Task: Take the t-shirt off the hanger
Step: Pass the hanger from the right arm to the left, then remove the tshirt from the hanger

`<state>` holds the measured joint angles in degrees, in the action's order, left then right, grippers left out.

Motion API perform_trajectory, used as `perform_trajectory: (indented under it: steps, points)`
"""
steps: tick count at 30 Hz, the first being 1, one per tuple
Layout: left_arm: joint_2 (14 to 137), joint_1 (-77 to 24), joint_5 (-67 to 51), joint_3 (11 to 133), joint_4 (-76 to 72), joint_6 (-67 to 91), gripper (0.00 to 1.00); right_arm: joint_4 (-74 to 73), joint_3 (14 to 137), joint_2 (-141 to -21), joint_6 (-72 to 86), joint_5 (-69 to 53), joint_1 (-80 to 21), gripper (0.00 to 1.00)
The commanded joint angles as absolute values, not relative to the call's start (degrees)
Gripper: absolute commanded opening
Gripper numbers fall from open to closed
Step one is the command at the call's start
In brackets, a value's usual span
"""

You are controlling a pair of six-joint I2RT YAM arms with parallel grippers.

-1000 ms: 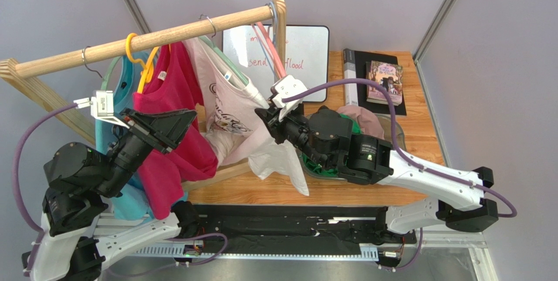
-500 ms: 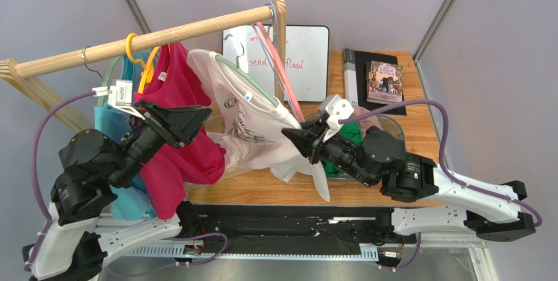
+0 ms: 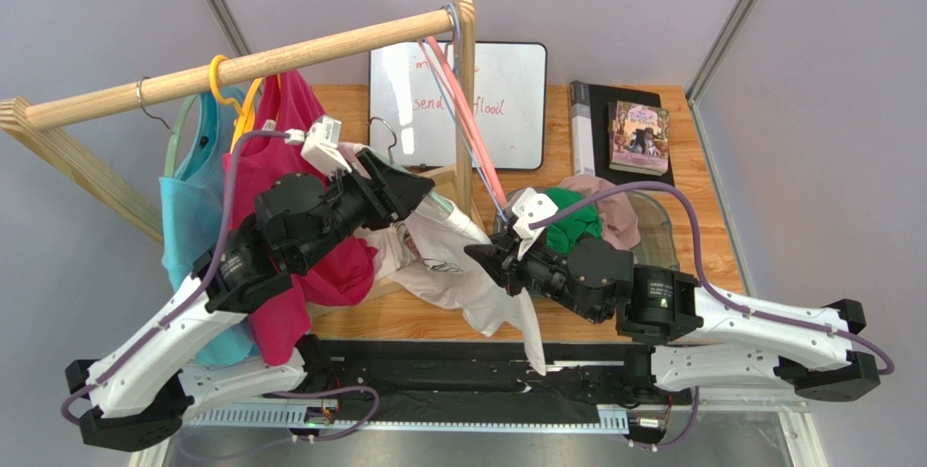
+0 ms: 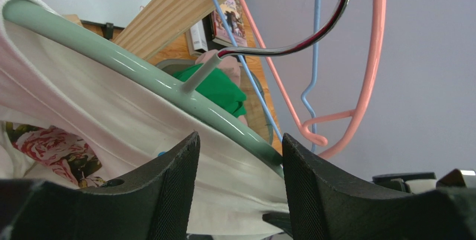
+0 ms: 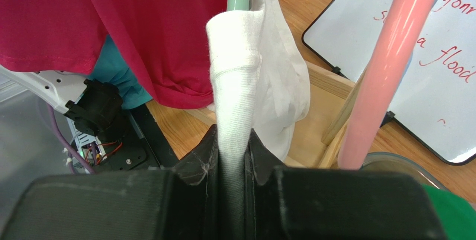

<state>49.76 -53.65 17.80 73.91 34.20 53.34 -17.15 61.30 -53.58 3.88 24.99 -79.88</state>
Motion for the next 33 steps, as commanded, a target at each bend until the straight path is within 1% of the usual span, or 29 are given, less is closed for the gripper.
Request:
perform_trajectory:
  steps: [1, 3, 6, 9, 10, 12, 13, 14, 15, 17, 18, 19, 23, 27, 30, 33]
  points:
    - [48.34, -53.88, 22.14, 71.55, 29.54, 62.13, 0.61, -10.28, 61.79, -51.59, 5.1, 24.79, -81.12, 0.0]
    - [47.99, -53.88, 22.94, 70.84, 27.96, 62.31, 0.61, -10.2, 60.92, -51.16, 5.1, 24.52, -81.56, 0.0]
    - [48.25, -53.88, 24.17, 70.93, 26.81, 61.53, 0.58, -10.11, 59.94, -49.93, 5.01, 24.08, -82.26, 0.0]
    - [48.25, -53.88, 25.49, 70.93, 26.55, 61.09, 0.44, -9.93, 58.89, -48.7, 5.01, 22.59, -82.79, 0.0]
    - [48.16, -53.88, 25.58, 70.58, 25.67, 60.56, 0.29, -10.11, 58.71, -48.17, 5.1, 21.54, -82.79, 0.0]
    - [47.29, -53.88, 25.4, 69.62, 24.53, 59.94, 0.08, -12.47, 58.97, -48.08, 5.71, 19.96, -82.79, 0.02]
    - [46.85, -53.88, 25.4, 69.17, 23.48, 59.68, 0.0, -13.87, 59.32, -48.34, 6.41, 19.69, -82.79, 0.08]
    - [46.58, -53.88, 25.57, 68.91, 23.29, 59.68, 0.0, -16.76, 59.24, -48.43, 7.03, 19.6, -82.88, 0.16]
    - [45.8, -53.88, 26.19, 68.38, 23.29, 59.85, 0.0, -18.0, 58.72, -48.43, 7.38, 20.12, -82.97, 0.3]
    - [44.92, -53.88, 27.15, 68.12, 24.6, 61.25, 0.0, -18.55, 54.96, -47.73, 8.08, 21.61, -82.88, 0.44]
    - [43.87, -53.88, 28.29, 67.42, 25.31, 63.35, 0.0, -18.2, 53.45, -47.46, 8.43, 23.62, -82.97, 0.57]
    - [43.25, -53.88, 28.47, 66.89, 24.88, 63.89, 0.0, -17.58, 52.13, -47.2, 8.96, 24.34, -82.88, 0.61]
    - [41.4, -53.88, 28.74, 65.39, 23.03, 65.04, 0.0, -13.55, 47.12, -46.23, 11.42, 24.26, -82.88, 0.69]
    - [41.57, -53.88, 28.31, 66.18, 22.94, 65.91, 0.0, -10.73, 44.92, -47.89, 13.27, 21.19, -82.88, 0.71]
    - [41.48, -53.88, 26.29, 66.09, 21.63, 66.79, 0.0, -7.83, 43.69, -50.0, 13.27, 22.75, -82.97, 0.72]
    - [41.31, -53.88, 24.62, 65.83, 20.57, 68.38, 0.0, -5.28, 42.98, -51.59, 13.45, 23.55, -82.88, 0.71]
